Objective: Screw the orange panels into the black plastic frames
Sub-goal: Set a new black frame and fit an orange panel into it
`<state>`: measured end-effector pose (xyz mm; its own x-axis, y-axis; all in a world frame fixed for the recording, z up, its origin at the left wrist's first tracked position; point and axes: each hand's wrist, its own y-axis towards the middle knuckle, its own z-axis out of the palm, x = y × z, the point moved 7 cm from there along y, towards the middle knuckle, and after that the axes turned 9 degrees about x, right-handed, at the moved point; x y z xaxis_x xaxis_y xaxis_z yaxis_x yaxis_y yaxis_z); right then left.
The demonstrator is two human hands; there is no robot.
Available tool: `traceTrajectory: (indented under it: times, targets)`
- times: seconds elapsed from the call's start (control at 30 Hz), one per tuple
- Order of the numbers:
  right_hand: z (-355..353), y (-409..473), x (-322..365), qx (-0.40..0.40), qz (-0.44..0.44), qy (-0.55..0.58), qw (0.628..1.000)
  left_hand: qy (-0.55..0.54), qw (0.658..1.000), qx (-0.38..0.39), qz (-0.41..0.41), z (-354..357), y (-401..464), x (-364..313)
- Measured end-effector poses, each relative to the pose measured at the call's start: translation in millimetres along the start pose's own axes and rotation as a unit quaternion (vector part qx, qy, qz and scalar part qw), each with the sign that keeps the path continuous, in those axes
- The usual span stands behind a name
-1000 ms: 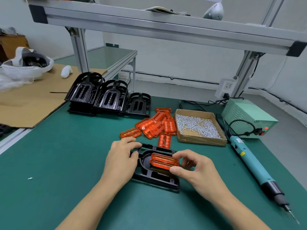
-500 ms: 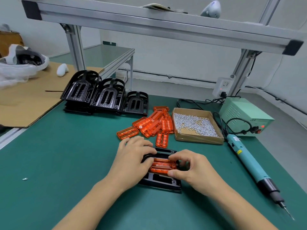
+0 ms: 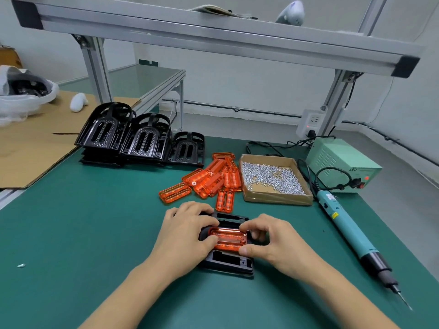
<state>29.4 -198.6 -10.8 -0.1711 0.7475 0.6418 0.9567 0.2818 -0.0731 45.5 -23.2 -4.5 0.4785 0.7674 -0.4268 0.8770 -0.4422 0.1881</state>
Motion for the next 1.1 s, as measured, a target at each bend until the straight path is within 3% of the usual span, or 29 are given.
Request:
traceTrajectory:
  times: [0.17, 0.37, 0.7, 0.93, 1.1]
  targets:
    - [0.3, 0.0, -2.7, 0.012, -0.015, 0.037, 0.999, 0.009, 1.000, 0.001, -0.010, 2.1, 0.2, -0.2]
    - [-0.3, 4.6, 2.0, 0.008, -0.049, -0.030, 0.998, 0.022, 0.999, -0.011, -0.038, 2.6, -0.3, 1.6]
    - [-10.3, -1.4, -6.6, -0.047, -0.061, -0.025, 0.997, 0.037, 0.998, -0.007, -0.056, 3.4, 2.7, -2.5]
    - [1.9, 16.6, 2.6, 0.031, -0.069, -0.007, 0.997, 0.006, 0.998, -0.005, -0.062, 3.1, 2.3, 0.7]
    - [4.1, 11.1, 6.1, 0.018, -0.122, -0.097, 0.988, 0.005, 0.998, -0.002, -0.066, 5.1, 2.7, 2.0]
